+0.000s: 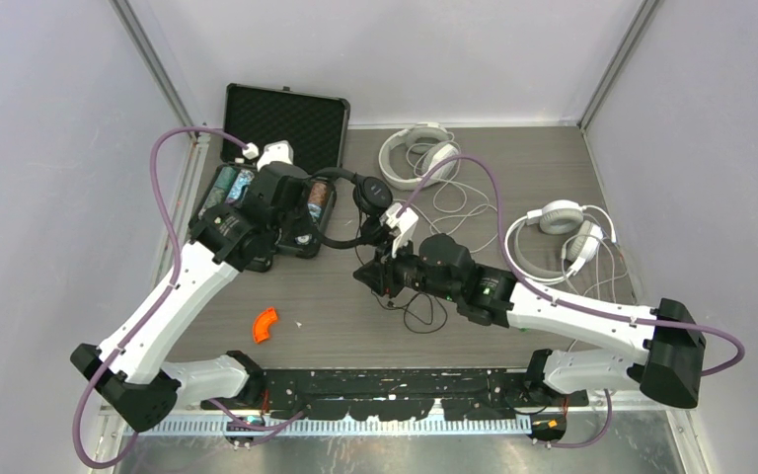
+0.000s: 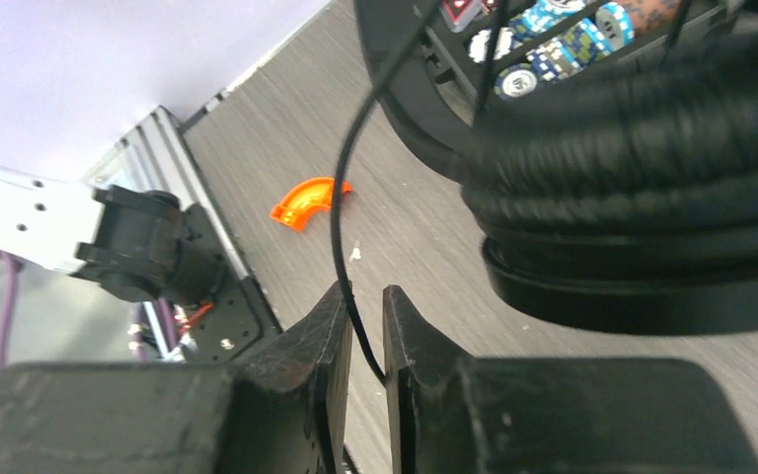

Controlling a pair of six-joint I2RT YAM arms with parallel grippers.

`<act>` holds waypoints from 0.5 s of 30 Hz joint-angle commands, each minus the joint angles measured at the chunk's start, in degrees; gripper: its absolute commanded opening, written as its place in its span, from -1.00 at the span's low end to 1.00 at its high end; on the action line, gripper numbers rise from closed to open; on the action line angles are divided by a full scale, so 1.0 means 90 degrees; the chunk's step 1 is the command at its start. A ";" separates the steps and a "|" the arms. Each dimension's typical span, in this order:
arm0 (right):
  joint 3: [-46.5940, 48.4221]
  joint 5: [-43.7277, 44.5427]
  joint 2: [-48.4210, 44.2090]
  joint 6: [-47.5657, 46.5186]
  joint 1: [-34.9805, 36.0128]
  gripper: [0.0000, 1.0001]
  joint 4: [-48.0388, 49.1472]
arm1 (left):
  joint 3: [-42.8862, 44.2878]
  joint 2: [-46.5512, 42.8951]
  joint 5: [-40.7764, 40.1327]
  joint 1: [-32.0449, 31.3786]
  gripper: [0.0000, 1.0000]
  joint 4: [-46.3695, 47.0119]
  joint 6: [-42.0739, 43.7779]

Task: Wrap the headphones
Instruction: Wrap the headphones cable around the headphones.

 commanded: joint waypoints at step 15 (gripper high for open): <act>-0.2308 0.0943 0.0108 -0.2275 0.0077 -0.05 0.4250 | 0.0791 -0.0293 0.0233 0.0029 -1.00 0.0046 -0.0392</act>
